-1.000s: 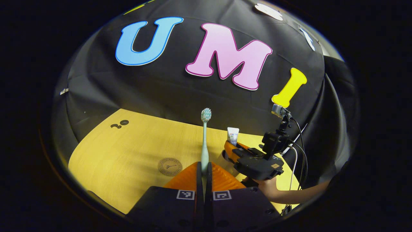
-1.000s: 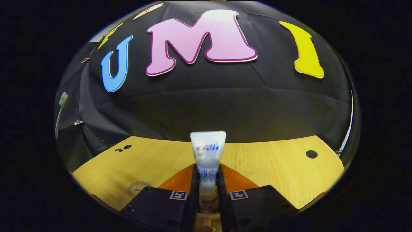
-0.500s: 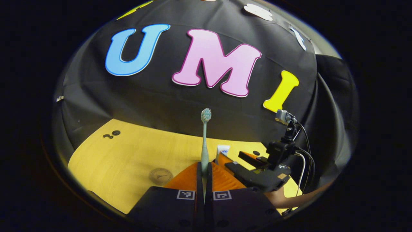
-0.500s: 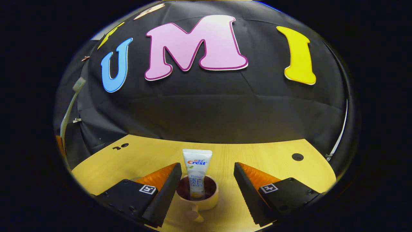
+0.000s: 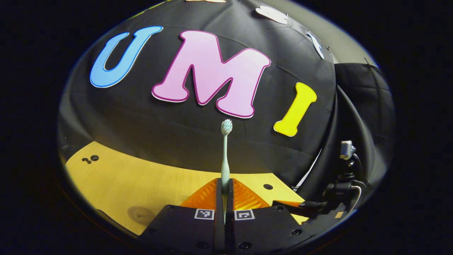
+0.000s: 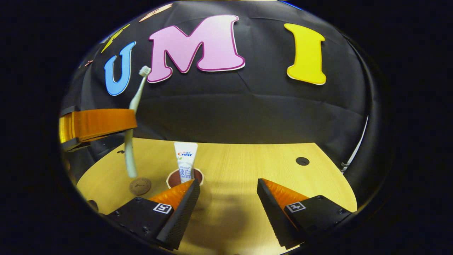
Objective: Put the toothbrush and toothpaste on the desktop into the cup, then pick up the cup and place it on the coaster on the desktop.
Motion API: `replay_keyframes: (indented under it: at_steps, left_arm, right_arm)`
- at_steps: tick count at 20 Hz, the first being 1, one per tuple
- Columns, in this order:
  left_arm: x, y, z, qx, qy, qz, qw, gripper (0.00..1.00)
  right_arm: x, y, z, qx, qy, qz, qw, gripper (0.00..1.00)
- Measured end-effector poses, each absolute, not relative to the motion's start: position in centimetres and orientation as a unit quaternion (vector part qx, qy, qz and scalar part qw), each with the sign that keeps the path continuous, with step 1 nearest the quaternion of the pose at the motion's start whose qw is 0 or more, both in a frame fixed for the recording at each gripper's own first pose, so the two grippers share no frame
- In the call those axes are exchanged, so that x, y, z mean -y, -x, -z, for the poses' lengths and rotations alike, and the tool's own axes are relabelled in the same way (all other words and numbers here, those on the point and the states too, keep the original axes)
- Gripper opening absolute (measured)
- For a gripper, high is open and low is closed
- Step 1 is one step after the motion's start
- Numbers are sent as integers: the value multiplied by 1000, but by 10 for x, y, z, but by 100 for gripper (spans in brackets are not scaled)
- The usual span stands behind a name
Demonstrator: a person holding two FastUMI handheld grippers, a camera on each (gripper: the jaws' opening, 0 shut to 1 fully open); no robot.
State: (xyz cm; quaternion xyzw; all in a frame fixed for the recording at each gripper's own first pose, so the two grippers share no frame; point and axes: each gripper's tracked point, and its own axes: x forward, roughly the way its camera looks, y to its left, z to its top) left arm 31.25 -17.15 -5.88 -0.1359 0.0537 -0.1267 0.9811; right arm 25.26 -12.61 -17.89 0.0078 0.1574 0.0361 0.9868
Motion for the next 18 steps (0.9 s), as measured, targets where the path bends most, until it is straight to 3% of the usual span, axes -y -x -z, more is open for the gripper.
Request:
replay_keyframes:
  at_steps: [8, 18]
  left_arm:
    - [191, -361, 105, -12, 94, 131, 987, 6]
    - [196, -356, 153, -14, 63, 128, 990, 12]
  right_arm:
    - [132, -234, 201, -186, 24, -56, 981, 99]
    - [131, -226, 227, -213, 16, -56, 975, 99]
